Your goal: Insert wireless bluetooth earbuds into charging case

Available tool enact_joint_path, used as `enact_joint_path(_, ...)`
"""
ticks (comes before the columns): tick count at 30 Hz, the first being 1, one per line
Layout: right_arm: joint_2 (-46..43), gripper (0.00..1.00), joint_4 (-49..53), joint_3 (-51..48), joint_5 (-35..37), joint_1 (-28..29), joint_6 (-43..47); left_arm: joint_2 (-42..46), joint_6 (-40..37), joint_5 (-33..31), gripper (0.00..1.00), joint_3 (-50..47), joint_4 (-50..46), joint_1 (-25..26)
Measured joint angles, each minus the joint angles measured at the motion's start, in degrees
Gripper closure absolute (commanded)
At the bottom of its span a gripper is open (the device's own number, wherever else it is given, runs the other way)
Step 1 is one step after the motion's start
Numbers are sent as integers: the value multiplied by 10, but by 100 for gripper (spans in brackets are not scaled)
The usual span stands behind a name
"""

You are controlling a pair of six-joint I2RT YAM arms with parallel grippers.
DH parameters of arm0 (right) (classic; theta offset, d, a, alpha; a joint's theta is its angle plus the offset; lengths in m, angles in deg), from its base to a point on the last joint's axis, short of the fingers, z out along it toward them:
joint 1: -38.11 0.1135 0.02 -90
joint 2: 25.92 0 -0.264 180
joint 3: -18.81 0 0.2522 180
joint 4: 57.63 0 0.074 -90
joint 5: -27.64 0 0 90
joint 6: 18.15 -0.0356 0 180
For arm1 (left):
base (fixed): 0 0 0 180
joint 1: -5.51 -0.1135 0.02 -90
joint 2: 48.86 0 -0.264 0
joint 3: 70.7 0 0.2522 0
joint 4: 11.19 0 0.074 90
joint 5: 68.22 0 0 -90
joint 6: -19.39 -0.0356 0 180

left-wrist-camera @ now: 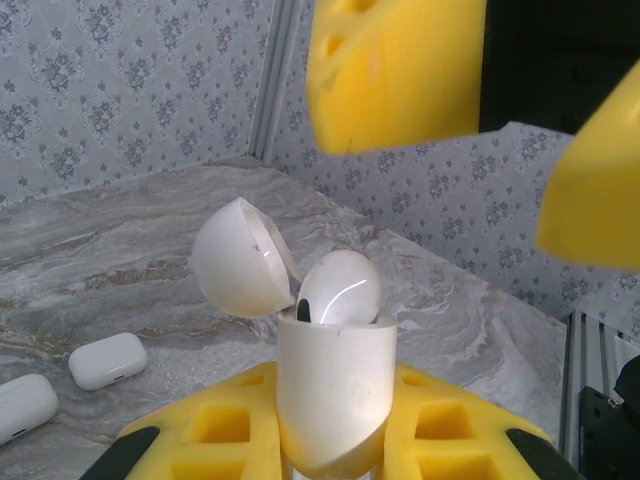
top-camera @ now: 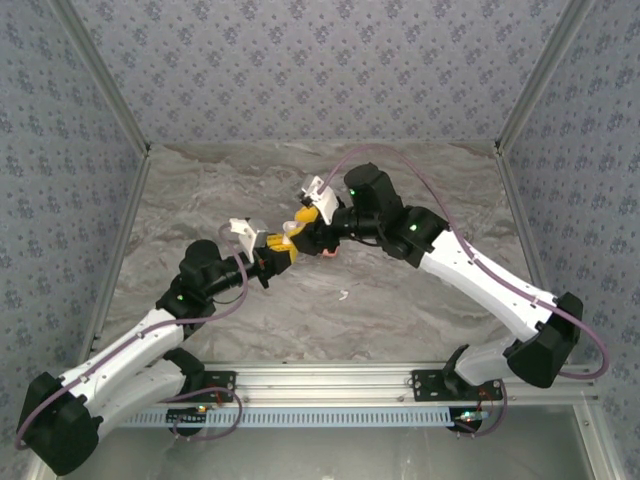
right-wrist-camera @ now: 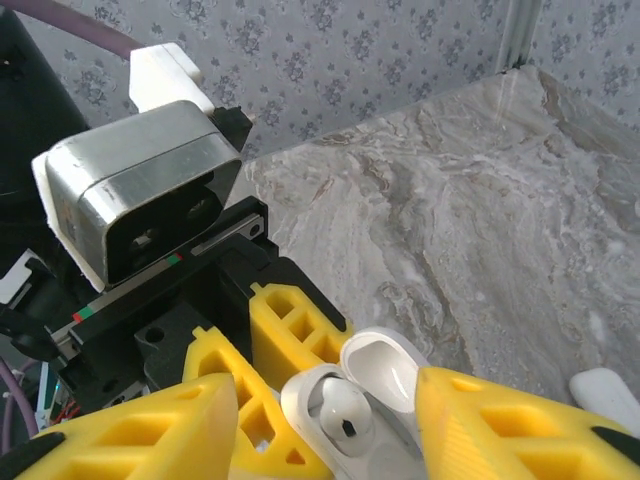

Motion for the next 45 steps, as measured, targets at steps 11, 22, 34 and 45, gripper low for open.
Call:
enact_joint_path(11,-71,40,24,-38,46,-70,-63,5,0,-24,100,-5,11,0)
enact_joint_path(22,-19,45,109,-195,123,-88,-206,16,-2,-55,100,-10,11,0)
enact_joint_path(34,118,55,94,-245,134,-56,-281,16,-2,-58,100,-10,10,0)
enact_joint_path(45,161,60,70,-245,134,-52,-288,16,-2,-58,100,-10,8,0)
